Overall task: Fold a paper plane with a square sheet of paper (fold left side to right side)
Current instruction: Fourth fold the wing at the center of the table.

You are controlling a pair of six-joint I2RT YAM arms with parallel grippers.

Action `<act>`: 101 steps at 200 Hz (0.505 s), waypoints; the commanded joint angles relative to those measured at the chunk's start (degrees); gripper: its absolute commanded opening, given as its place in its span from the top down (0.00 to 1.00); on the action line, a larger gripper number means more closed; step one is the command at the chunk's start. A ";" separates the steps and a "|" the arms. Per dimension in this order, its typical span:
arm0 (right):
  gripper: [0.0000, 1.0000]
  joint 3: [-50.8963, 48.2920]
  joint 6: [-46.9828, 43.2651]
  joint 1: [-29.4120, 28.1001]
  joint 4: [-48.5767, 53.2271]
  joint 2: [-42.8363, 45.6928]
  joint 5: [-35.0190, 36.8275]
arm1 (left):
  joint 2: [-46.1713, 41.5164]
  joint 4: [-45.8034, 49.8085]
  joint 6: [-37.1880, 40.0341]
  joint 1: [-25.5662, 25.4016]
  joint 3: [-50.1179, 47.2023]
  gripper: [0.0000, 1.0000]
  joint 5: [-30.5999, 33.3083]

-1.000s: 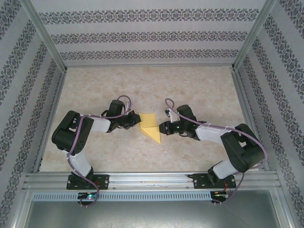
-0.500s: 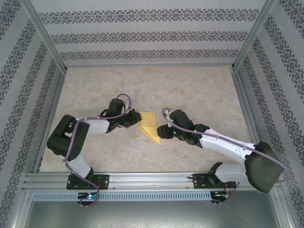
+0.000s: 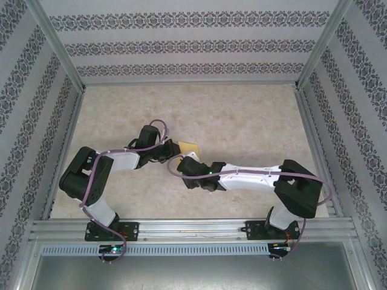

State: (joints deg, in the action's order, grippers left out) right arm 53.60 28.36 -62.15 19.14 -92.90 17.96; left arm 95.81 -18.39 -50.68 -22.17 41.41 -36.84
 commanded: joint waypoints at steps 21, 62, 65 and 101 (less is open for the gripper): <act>0.47 4.21 0.68 -1.28 4.59 -5.18 6.82 | -1.55 1.26 -0.84 -0.86 1.43 0.99 0.25; 0.49 5.44 0.30 -1.27 5.01 -7.75 8.20 | -1.42 1.96 -0.57 -0.86 1.98 0.99 0.08; 0.49 5.53 0.29 -1.30 5.11 -7.92 8.41 | -1.42 1.96 -0.56 -0.85 1.93 0.99 0.10; 0.52 6.06 0.47 -1.31 5.33 -9.18 9.81 | -1.20 1.96 -0.58 -0.86 2.18 0.99 0.01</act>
State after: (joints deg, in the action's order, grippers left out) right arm 58.24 28.36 -62.81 22.96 -100.82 24.77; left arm 95.72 -17.63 -50.89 -22.39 42.19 -36.86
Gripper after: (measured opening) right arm 0.488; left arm 0.044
